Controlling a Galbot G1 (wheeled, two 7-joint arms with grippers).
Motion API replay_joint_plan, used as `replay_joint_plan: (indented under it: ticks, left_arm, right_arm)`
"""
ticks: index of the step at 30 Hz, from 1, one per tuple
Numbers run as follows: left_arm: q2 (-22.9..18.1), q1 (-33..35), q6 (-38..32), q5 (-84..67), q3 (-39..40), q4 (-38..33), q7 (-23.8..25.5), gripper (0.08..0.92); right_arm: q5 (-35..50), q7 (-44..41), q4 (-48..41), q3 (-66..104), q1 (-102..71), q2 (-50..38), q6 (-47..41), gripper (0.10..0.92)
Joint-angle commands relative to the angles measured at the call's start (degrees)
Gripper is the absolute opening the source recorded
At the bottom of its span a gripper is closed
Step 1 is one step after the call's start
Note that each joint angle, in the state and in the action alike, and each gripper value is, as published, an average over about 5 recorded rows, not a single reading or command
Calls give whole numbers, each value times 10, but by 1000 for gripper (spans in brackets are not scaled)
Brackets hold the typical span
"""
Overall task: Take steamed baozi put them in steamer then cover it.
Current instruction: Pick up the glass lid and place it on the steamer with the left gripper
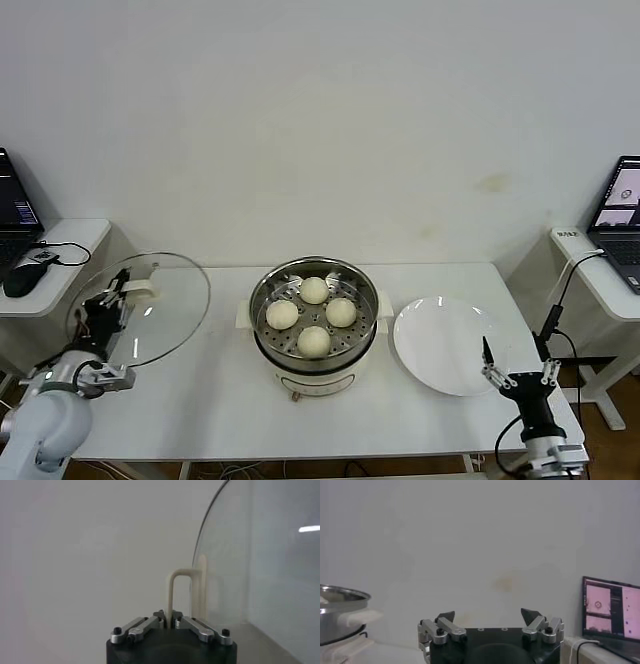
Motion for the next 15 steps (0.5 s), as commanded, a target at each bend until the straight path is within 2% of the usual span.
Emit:
replay_joint_plan:
  ticks: [1, 6, 11, 15]
  left_arm:
    - [23, -54, 83, -27, 164, -93, 13, 151]
    - [4, -110, 140, 7, 254, -80, 32, 151]
    - [-52, -180, 189, 83, 318, -58, 73, 151]
    - [-95, -206, 219, 141, 351, -49, 108, 151]
  right_arm:
    - [-97, 11, -8, -28, 9, 22, 1, 823]
    - [-133, 20, -2, -35, 8, 39, -7, 823]
    - [-167, 29, -4, -34, 15, 52, -13, 823]
    - [-179, 30, -9, -34, 23, 54, -13, 823]
